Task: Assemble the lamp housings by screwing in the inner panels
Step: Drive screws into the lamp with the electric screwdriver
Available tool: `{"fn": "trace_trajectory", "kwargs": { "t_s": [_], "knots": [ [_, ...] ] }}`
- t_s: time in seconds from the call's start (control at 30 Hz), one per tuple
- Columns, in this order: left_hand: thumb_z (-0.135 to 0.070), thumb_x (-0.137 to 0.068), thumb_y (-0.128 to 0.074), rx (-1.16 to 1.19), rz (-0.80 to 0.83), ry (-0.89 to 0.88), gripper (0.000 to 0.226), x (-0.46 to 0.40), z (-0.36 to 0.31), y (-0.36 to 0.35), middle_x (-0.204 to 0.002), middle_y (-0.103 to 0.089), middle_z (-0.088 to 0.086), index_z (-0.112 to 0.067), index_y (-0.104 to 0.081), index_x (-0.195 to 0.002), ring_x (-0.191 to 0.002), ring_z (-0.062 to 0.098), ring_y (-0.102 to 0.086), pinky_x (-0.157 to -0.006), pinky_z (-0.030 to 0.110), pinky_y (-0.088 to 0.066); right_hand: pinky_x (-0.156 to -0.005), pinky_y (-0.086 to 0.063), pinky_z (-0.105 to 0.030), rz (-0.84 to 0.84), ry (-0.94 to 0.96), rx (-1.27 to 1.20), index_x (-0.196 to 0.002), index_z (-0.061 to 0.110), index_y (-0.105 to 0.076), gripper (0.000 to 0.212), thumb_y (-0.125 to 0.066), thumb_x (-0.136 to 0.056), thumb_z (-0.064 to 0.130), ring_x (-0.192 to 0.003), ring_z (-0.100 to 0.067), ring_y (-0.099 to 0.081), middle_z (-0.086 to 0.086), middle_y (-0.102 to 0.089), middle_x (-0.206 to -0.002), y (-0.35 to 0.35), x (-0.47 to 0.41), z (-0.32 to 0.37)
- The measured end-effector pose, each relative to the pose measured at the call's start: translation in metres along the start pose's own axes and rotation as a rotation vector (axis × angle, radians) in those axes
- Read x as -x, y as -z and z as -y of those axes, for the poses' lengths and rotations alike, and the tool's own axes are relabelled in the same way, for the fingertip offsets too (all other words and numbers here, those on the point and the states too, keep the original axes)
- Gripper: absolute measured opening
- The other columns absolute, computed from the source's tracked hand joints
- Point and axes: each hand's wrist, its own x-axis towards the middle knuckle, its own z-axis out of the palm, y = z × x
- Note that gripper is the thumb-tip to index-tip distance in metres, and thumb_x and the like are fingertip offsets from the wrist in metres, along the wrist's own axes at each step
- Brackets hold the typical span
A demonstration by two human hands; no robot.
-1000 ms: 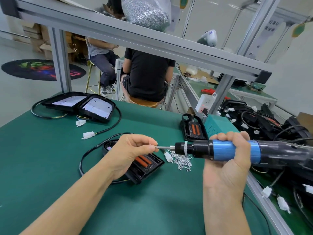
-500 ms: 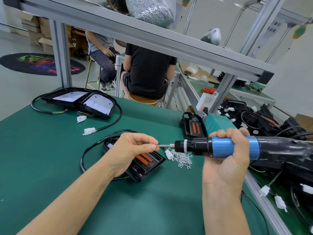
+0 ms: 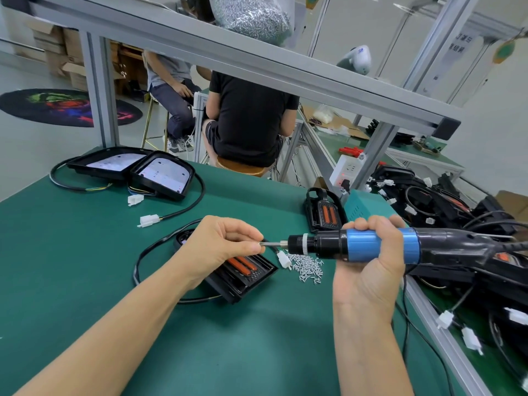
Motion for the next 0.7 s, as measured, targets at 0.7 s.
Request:
{"fn": "trace_trajectory", "kwargs": {
  "t_s": [0.7],
  "knots": [
    [-0.011, -0.083, -0.069, -0.702, 0.010, -0.028, 0.014, -0.003, 0.021, -0.003, -0.075, -0.071, -0.006, -0.019, -0.068, -0.071, -0.060, 0.006, -0.067, -0.074, 0.032, -0.054, -0.062, -0.053, -0.024, -0.089, -0.077, 0.100, -0.091, 0.020, -0.056, 0.026, -0.055, -0.087, -0.007, -0.054, -0.010, -0.056, 0.005, -0.056, -0.063, 0.024, -0.010, -0.028]
  ]
}}
